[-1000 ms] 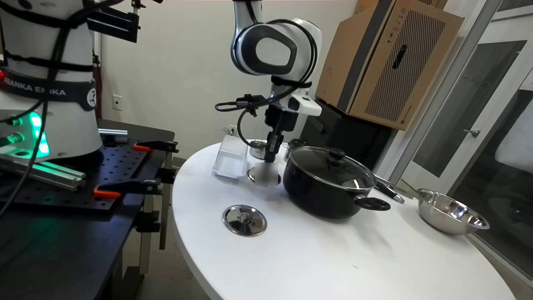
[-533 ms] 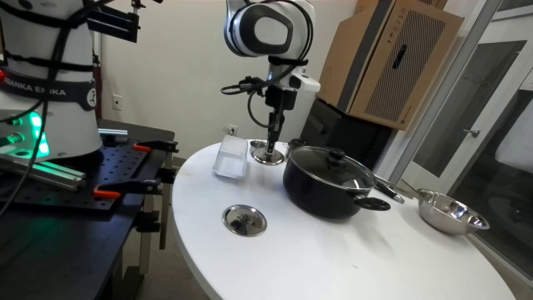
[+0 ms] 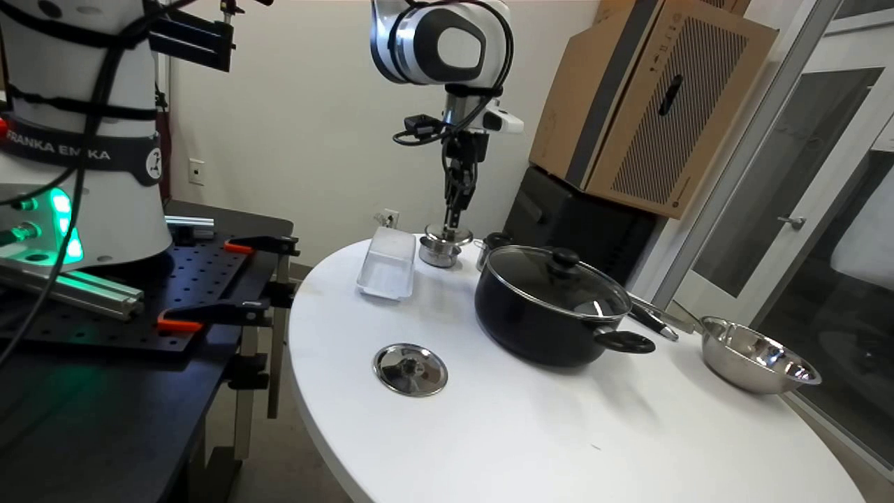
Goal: Cover the silver pot
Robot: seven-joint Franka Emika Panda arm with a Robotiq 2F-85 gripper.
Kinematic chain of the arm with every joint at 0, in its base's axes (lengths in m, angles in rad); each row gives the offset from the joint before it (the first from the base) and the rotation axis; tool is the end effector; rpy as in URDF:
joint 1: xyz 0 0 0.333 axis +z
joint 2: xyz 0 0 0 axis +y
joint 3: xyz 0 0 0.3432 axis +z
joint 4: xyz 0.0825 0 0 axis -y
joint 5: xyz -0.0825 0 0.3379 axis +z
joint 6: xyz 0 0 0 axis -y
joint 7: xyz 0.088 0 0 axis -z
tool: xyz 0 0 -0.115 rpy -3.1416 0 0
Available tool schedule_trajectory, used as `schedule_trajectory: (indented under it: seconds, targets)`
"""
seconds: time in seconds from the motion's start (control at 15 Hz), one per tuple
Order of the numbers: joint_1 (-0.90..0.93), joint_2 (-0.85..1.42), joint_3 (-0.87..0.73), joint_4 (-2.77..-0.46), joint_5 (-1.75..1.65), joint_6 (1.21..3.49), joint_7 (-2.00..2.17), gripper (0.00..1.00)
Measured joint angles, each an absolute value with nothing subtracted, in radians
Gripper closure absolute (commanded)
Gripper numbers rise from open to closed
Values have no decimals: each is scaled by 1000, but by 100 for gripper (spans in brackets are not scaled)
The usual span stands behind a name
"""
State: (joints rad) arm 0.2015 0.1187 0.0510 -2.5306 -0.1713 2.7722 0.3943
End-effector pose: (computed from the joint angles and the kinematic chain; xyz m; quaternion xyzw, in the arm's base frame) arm 0.4397 0.1206 0.3017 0.9975 0.0067 0.0687 0.0115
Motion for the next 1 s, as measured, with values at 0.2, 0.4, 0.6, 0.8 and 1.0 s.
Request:
schedule_trajectory:
  seconds: [0.2, 0.4, 0.6, 0.8, 1.0]
  targets:
    - [244, 156, 75, -2466, -220, 2739, 424, 95]
    - [294, 223, 79, -2391, -271, 2701, 464, 95]
    - [338, 303, 77, -2318, -299, 2680, 486, 95]
    - [377, 378, 66, -2255, -306, 2669, 491, 95]
    - [412, 434, 53, -2205, -306, 2664, 491, 95]
